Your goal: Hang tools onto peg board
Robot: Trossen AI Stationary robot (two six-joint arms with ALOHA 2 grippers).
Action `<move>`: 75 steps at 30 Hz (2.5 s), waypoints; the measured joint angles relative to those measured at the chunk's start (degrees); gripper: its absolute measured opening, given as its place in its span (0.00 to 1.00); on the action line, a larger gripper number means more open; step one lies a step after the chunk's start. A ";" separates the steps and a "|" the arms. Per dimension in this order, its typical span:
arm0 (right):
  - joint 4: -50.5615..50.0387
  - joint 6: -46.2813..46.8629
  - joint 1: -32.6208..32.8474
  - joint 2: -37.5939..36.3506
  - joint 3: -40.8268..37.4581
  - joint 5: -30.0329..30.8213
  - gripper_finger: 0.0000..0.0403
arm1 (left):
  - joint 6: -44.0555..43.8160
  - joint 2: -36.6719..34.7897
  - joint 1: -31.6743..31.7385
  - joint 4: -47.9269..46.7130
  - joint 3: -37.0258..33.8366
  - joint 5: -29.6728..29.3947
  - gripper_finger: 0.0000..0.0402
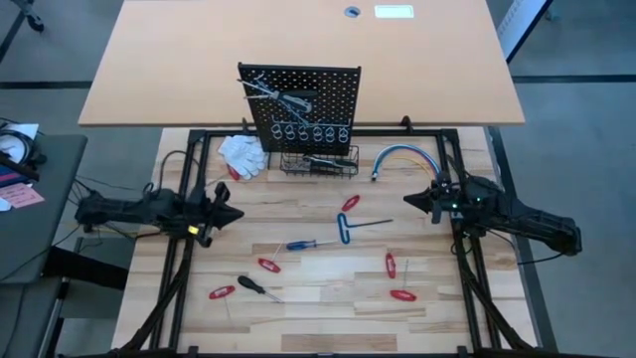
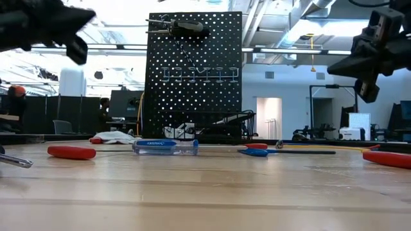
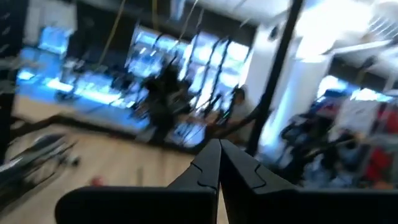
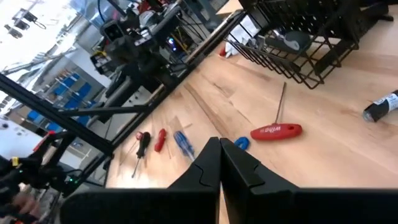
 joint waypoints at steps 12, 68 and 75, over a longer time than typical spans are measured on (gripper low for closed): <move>-2.38 0.02 0.00 -0.09 -0.01 0.00 0.02 | -2.06 0.92 2.57 -14.42 0.95 -1.24 0.02; -2.44 0.01 0.00 -0.09 -0.01 -0.04 0.02 | -2.13 0.76 2.57 -15.32 1.03 -1.56 0.02; -2.44 0.01 0.01 -0.09 -0.01 -0.04 0.02 | -2.13 0.76 2.57 -15.32 1.03 -1.56 0.02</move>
